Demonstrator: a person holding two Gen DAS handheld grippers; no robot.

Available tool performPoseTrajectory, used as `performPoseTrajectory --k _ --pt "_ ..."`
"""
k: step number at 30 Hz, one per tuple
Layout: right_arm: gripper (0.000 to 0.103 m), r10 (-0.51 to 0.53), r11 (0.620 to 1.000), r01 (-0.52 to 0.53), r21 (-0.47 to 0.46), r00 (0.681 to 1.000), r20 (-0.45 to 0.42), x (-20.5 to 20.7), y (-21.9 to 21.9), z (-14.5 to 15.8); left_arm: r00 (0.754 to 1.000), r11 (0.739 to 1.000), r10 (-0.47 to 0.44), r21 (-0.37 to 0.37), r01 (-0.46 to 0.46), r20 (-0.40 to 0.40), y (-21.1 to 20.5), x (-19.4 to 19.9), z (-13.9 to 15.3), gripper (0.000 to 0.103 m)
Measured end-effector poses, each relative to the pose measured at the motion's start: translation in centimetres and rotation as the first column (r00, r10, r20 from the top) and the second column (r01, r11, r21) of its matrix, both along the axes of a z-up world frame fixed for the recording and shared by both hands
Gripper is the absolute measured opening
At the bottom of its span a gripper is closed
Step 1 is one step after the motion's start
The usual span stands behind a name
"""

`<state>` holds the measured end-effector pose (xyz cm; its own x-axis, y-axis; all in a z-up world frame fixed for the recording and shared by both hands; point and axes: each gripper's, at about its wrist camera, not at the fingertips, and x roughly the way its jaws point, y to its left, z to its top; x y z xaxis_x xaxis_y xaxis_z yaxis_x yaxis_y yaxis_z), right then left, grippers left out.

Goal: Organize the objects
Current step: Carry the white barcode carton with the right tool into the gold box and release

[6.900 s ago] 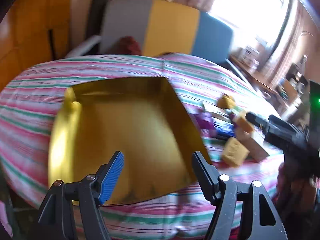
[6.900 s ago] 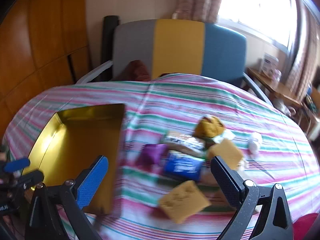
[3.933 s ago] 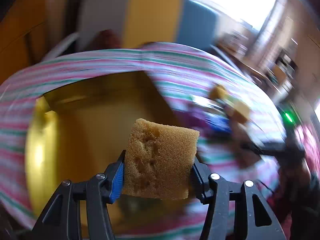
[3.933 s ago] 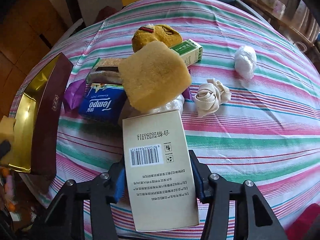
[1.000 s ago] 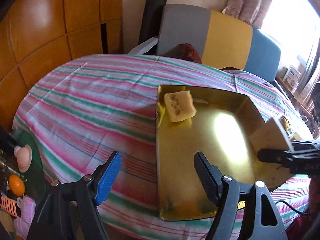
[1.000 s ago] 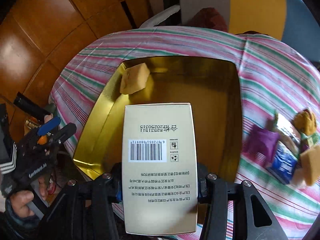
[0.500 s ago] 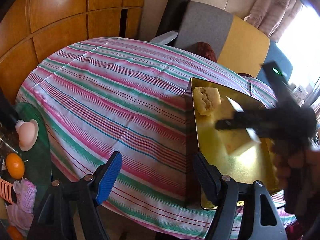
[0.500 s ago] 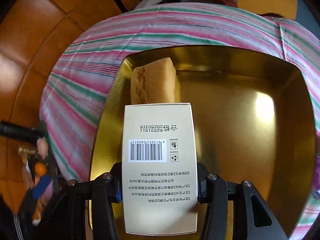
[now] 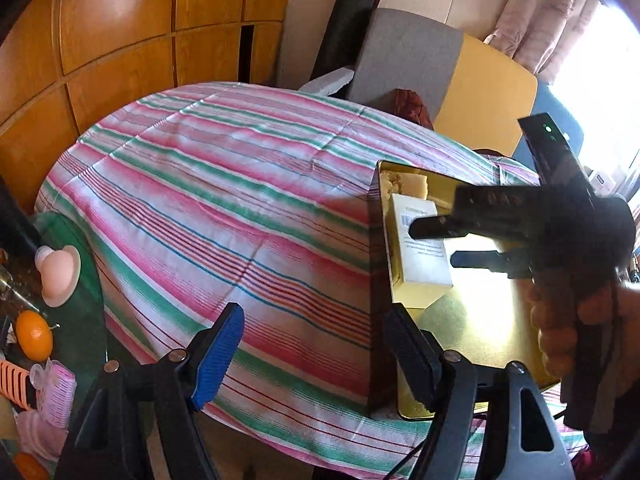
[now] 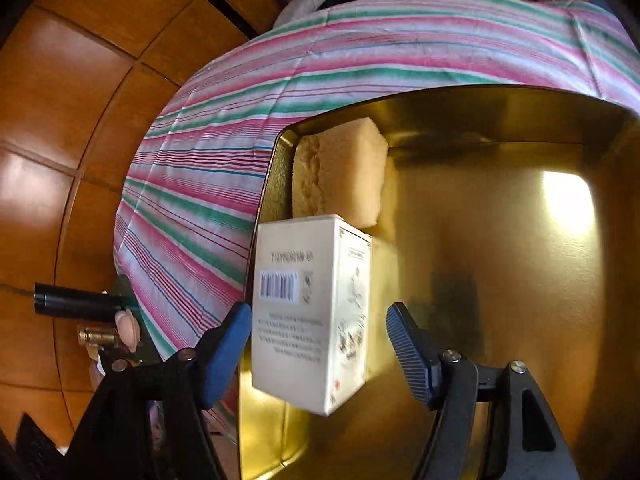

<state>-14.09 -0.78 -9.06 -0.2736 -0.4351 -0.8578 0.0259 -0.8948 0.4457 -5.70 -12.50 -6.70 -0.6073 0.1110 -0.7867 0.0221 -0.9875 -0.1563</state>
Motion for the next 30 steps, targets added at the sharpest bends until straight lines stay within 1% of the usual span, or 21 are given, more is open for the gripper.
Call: performPoseTrajectory --k 4,10,17,22,30 --pt "0.078 0.031 0.998 -0.028 0.048 0.997 -0.067 1.6 0.4 1.2 1.000 1.000 -0.013 -0.016 0.012 -0.022 0.7 0.4 0.7 0.074" --pt "0.079 0.092 0.989 -0.070 0.130 0.981 -0.171 4.6 1.5 3.3 0.998 0.999 -0.035 -0.024 0.034 -0.046 1.8 1.0 1.6 0.074" --pt "0.082 0.116 0.979 -0.065 0.193 0.956 -0.270 8.3 4.0 5.4 0.996 0.998 -0.051 -0.028 0.049 -0.075 3.1 1.6 2.6 0.074" --pt "0.084 0.084 0.978 -0.019 0.206 0.948 -0.307 10.5 7.0 6.2 0.993 0.996 -0.086 -0.038 0.083 -0.081 4.4 2.0 3.1 0.074" --pt "0.085 -0.023 0.973 0.099 0.210 0.941 -0.339 13.4 14.2 7.0 0.984 0.986 -0.155 -0.072 0.150 -0.081 7.7 2.4 3.5 0.074"
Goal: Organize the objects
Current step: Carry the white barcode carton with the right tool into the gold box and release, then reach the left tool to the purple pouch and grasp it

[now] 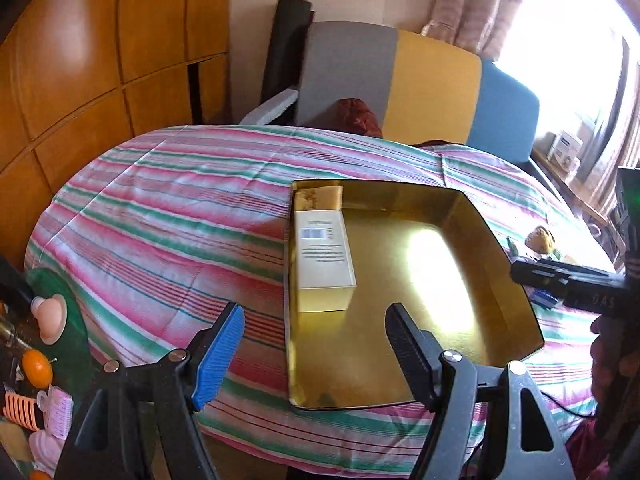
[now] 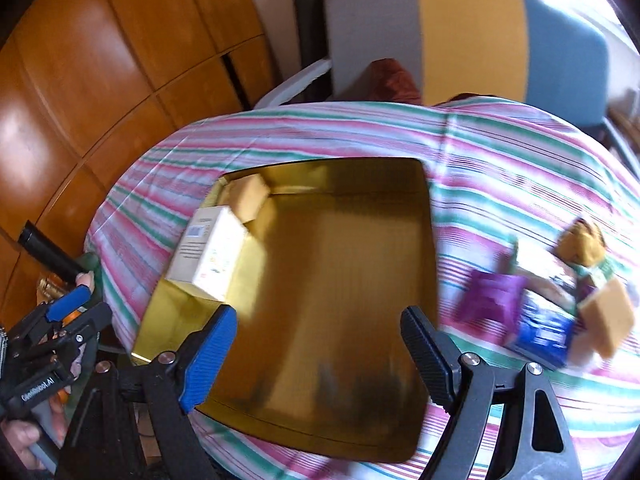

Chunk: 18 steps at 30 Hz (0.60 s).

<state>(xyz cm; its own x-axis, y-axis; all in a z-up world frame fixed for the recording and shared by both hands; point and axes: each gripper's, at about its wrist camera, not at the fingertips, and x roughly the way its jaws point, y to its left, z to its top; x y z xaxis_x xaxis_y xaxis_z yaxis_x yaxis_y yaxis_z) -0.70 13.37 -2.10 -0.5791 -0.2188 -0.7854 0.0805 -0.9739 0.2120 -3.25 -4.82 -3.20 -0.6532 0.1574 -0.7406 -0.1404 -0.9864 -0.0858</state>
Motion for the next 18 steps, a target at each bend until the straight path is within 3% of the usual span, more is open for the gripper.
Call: performPoseTrajectory --k 9,18 --pt "0.089 -0.209 0.977 0.211 0.025 0.975 -0.071 2.6 11.2 1.9 0.994 0.995 -0.102 0.024 0.101 0.051 4.1 -0.1 -0.4 0.074" --pt "0.091 -0.432 0.897 0.439 0.044 0.894 -0.115 5.0 23.0 1.4 0.963 0.967 -0.252 0.005 0.253 0.090 10.0 0.0 -0.6 0.073"
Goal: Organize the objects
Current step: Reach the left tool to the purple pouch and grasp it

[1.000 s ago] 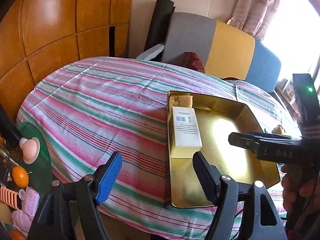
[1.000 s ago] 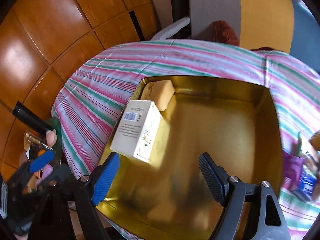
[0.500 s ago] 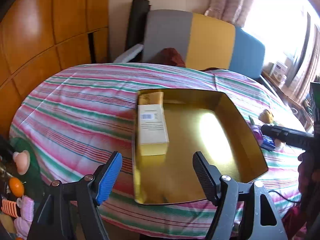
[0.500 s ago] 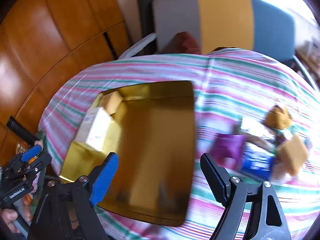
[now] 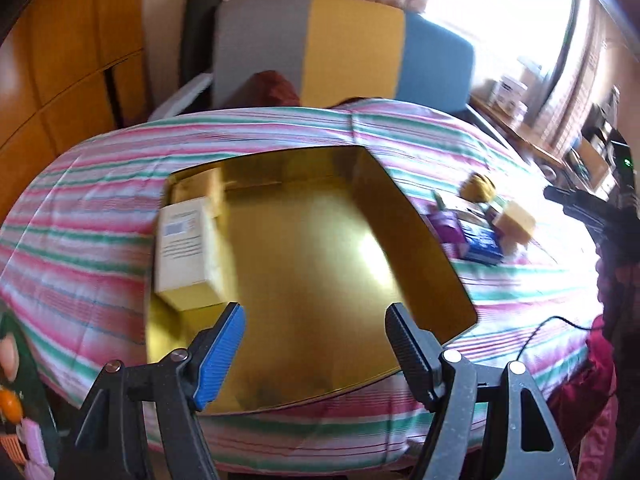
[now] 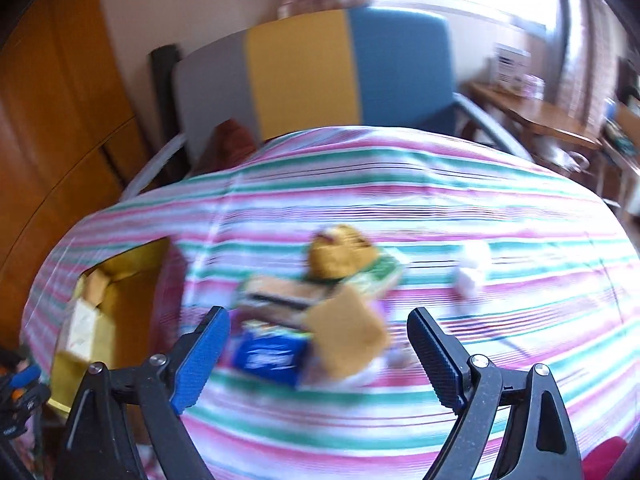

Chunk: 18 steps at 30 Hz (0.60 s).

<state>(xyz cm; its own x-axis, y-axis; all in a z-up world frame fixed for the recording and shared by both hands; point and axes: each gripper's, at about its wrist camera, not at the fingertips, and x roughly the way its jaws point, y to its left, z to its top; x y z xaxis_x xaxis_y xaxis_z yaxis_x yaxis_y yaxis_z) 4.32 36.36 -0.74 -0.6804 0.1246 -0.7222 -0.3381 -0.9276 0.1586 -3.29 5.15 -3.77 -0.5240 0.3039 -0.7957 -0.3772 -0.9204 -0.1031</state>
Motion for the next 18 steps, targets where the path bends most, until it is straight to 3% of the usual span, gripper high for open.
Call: performPoseTrajectory --k 3,9,15,18 --pt "0.091 -0.063 0.997 0.062 -0.039 0.998 -0.014 0.9 3.0 -1.3 0.997 0.997 -0.075 -0.018 0.075 -0.003 3.1 0.0 0.4 0.070" --pt "0.091 -0.156 0.966 0.148 -0.212 0.987 -0.023 2.1 7.1 -3.1 0.976 0.974 -0.220 -0.048 0.219 -0.002 9.3 -0.1 0.7 0.067" --pt "0.091 -0.153 0.964 0.143 -0.222 0.988 -0.026 2.1 6.8 -3.1 0.943 0.939 -0.330 -0.093 0.331 0.036 15.4 -2.0 0.0 0.055" --pt "0.092 -0.143 0.967 0.133 -0.217 0.989 -0.031 2.2 6.4 -2.9 0.922 0.919 -0.377 -0.092 0.384 0.085 17.7 -3.4 -0.6 0.055"
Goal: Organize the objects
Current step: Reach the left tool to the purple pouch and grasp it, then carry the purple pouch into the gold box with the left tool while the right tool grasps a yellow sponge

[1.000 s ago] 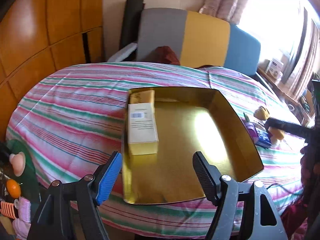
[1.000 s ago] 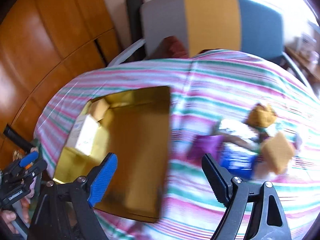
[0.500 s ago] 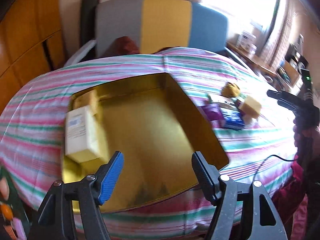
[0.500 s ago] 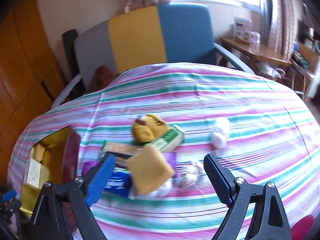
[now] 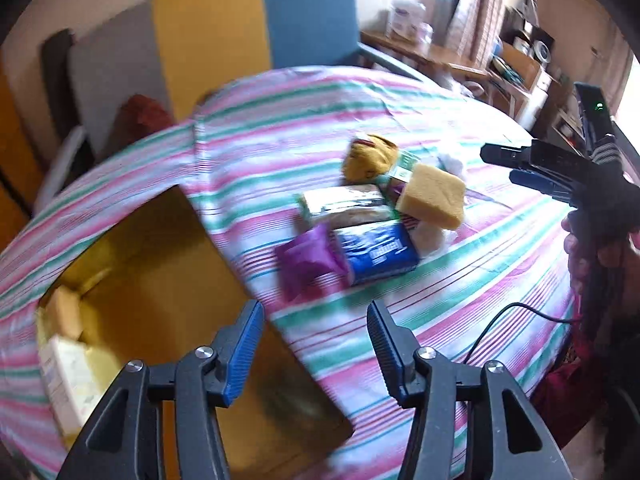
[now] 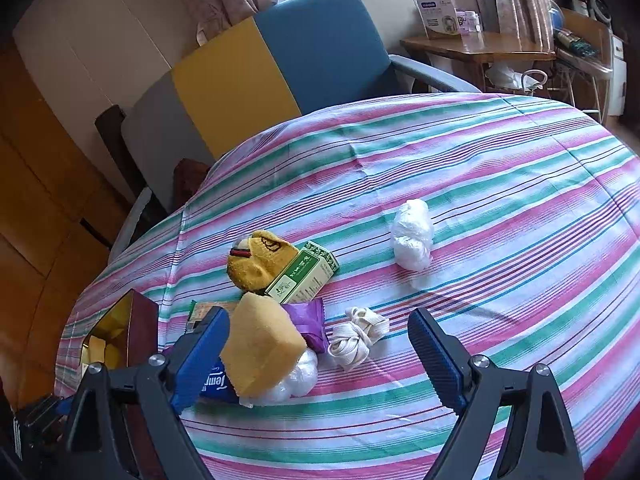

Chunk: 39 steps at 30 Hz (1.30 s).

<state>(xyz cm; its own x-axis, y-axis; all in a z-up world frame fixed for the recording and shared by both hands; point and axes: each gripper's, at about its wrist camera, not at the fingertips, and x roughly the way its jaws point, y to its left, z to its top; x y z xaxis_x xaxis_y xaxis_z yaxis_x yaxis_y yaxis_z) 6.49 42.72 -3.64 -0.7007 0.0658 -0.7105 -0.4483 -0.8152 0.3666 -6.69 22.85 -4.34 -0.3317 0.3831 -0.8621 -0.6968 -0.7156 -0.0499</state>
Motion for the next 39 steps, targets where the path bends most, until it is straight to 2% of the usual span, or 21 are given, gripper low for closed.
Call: performPoseTrajectory --k 3,8,12,16,20,24,28,31,33,39 --pt "0.092 0.009 1.000 -0.009 0.000 1.000 -0.006 0.0 -0.1 0.1 0.998 1.000 0.005 0.011 -0.006 0.066 2.2 -1.9 -0.6 0.055" --pt "0.093 0.010 1.000 -0.010 -0.012 1.000 -0.015 0.1 0.2 0.2 0.977 0.995 0.091 0.011 -0.095 0.191 4.4 -6.0 -2.5 0.054" --pt "0.093 0.002 0.999 -0.002 -0.034 1.000 -0.018 0.1 0.6 0.0 0.960 0.989 0.148 -0.046 -0.141 0.239 5.2 -8.4 -4.6 0.054" --pt "0.093 -0.004 0.999 0.003 -0.048 1.000 -0.025 0.2 0.9 0.0 0.952 0.983 0.157 -0.132 -0.126 0.263 6.1 -9.0 -6.9 0.054" --pt "0.093 -0.014 0.998 0.013 -0.056 1.000 -0.023 0.3 1.2 -0.1 0.968 0.989 0.108 -0.124 -0.082 0.226 6.7 -7.8 -7.0 0.049" --pt "0.093 -0.019 0.998 0.018 -0.058 1.000 -0.014 0.3 1.4 -0.3 0.977 0.996 0.032 -0.084 -0.015 0.211 6.8 -5.4 -6.9 0.048" --pt "0.093 -0.028 0.998 0.027 -0.055 1.000 -0.009 0.3 1.6 -0.3 0.969 0.998 -0.057 -0.017 0.062 0.242 6.5 -1.8 -7.3 0.048" --pt "0.093 -0.020 0.998 0.020 -0.056 1.000 -0.002 0.2 1.5 -0.5 0.969 0.993 -0.115 -0.002 0.118 0.218 6.7 0.9 -7.6 0.048" --pt "0.093 -0.008 0.998 0.008 -0.063 1.000 0.006 0.0 1.4 -0.7 0.971 0.992 -0.120 0.000 0.122 0.206 6.8 1.9 -7.7 0.053" --pt "0.093 0.008 0.997 -0.005 -0.079 0.999 0.037 -0.5 1.3 -1.5 0.978 0.995 -0.086 -0.031 0.094 0.187 6.2 3.6 -8.8 0.054"
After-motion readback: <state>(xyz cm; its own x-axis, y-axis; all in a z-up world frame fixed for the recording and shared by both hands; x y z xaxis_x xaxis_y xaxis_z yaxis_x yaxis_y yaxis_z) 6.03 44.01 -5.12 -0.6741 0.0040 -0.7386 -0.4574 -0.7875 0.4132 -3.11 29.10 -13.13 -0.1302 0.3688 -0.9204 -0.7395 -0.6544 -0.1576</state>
